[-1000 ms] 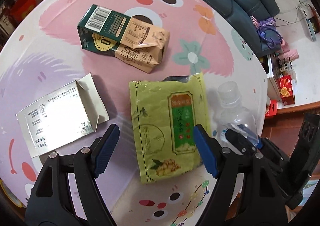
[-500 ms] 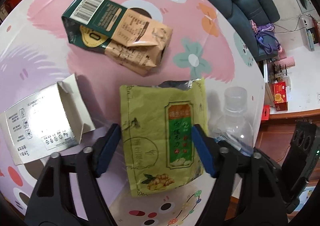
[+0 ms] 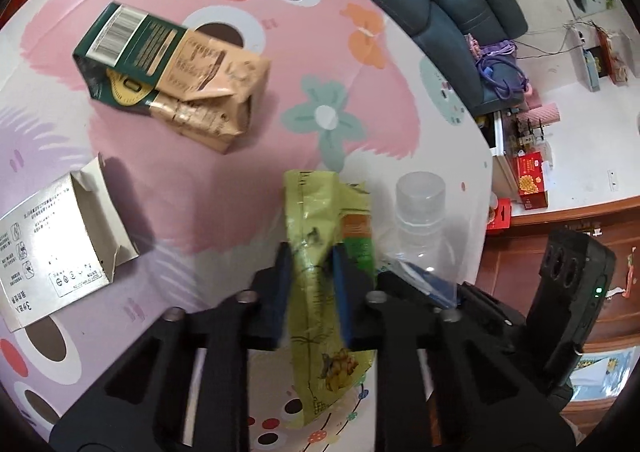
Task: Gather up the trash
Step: 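Grasp the green snack bag with the left tool while the right holds the bottle, then carry the green bag and plastic bottle down toward the black bin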
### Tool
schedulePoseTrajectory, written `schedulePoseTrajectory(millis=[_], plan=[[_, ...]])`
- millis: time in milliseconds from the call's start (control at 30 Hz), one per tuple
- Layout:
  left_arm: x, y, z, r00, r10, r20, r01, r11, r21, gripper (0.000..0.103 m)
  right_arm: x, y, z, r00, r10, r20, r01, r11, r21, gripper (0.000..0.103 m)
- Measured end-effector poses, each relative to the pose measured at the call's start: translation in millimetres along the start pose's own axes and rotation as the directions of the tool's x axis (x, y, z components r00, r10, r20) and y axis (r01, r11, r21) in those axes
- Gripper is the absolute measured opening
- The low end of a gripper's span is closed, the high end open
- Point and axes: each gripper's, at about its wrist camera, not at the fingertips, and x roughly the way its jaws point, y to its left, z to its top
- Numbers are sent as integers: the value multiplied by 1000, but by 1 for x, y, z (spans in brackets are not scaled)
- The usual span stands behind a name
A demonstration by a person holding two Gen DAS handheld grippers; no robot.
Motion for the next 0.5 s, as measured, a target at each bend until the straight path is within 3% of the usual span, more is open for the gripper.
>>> schedulePoseTrajectory(millis=[133,267,500], plan=[[-13,-12,-7,995,69,69,-73,995,64,5,-1,-2,-4,1000,8,-3,-8,1000,11,36],[-33,-27,-25,973,136,185,-164,975,148,3,-4,-2,-14,1000,20,6,-20,1000,21,35],[-80,-41,-83,901,177,396,-305,908,288,3,-16,1,-44,999,48,10,-48,998,48,35]])
